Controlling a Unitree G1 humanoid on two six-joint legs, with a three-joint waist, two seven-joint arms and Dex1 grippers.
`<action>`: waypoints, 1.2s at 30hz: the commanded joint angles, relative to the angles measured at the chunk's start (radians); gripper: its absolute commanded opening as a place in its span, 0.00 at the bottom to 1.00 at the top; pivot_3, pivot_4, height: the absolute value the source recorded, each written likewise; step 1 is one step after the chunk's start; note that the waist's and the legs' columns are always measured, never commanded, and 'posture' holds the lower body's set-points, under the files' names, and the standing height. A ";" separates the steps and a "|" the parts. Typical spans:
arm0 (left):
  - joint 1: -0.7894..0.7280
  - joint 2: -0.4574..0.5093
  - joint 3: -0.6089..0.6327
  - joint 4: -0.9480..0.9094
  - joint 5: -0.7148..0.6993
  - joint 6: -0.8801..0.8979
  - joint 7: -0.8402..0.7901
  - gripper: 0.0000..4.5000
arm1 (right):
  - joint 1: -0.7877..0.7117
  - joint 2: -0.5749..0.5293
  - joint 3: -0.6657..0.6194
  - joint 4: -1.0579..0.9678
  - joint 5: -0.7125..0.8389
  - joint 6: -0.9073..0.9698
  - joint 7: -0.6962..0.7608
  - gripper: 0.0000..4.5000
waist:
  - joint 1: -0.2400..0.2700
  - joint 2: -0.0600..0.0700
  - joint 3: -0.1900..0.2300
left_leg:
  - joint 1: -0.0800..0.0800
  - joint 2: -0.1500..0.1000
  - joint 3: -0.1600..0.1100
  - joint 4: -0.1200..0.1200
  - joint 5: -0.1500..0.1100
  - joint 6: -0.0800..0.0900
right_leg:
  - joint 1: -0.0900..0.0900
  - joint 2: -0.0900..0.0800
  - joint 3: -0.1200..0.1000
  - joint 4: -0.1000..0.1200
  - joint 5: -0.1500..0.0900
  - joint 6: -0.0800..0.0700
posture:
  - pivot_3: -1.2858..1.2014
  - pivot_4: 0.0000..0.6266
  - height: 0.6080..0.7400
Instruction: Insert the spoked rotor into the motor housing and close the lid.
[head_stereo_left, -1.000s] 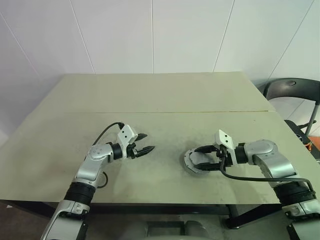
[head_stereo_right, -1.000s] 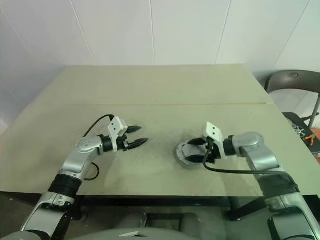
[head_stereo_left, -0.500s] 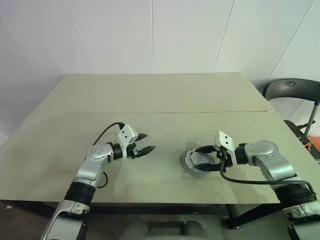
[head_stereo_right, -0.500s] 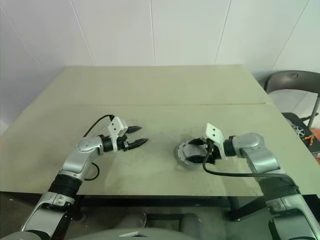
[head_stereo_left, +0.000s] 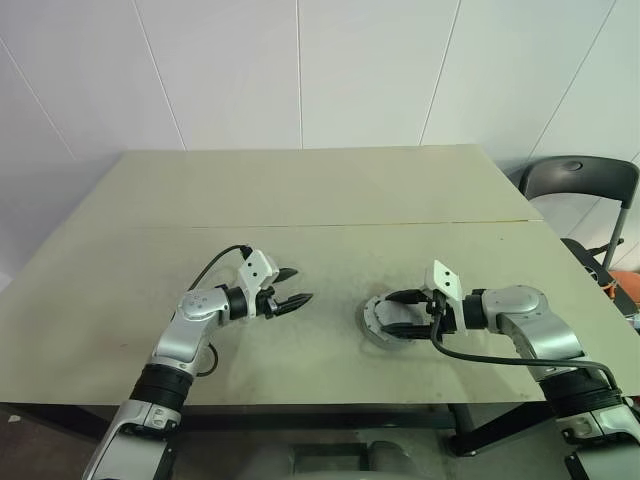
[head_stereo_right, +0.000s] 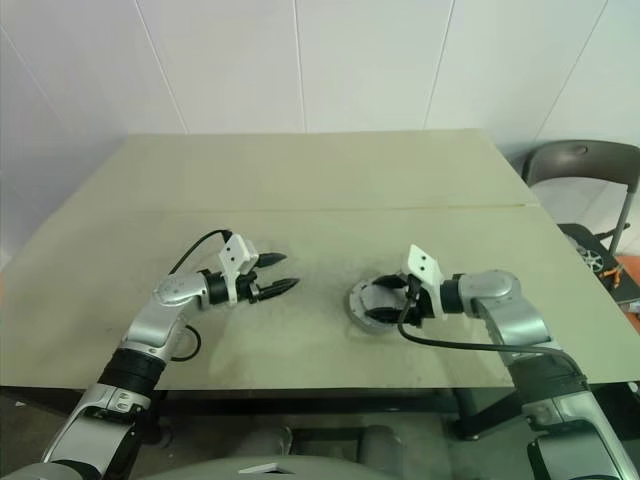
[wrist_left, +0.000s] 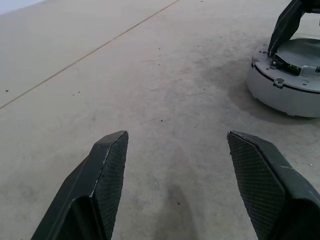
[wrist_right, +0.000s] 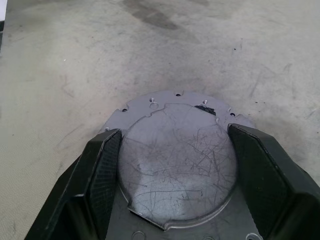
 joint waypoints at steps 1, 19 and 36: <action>-0.024 0.006 0.011 -0.036 -0.006 -0.007 -0.003 0.75 | -0.008 0.005 -0.019 -0.008 0.028 0.049 0.005 0.67 | 0.001 0.000 0.000 | 0.000 0.000 0.000 0.000 0.000 0.000 | 0.000 0.000 0.000 0.000 0.000 0.000 | 0.52 0.00 1.00; -0.025 0.010 0.016 -0.034 -0.008 -0.006 0.000 0.75 | -0.007 0.003 -0.009 -0.064 0.045 0.098 0.014 0.67 | 0.002 0.000 0.001 | -0.004 0.000 0.000 -0.002 0.000 0.000 | -0.004 0.000 0.000 0.000 0.000 0.000 | 0.52 0.00 1.00; -0.025 0.009 0.017 -0.031 -0.007 -0.010 0.003 0.75 | 0.002 -0.058 0.015 -0.016 -0.038 0.031 0.036 0.67 | 0.005 0.001 0.001 | -0.003 -0.001 0.000 -0.001 0.000 0.000 | -0.003 -0.001 0.000 -0.001 0.000 0.000 | 0.52 0.00 1.00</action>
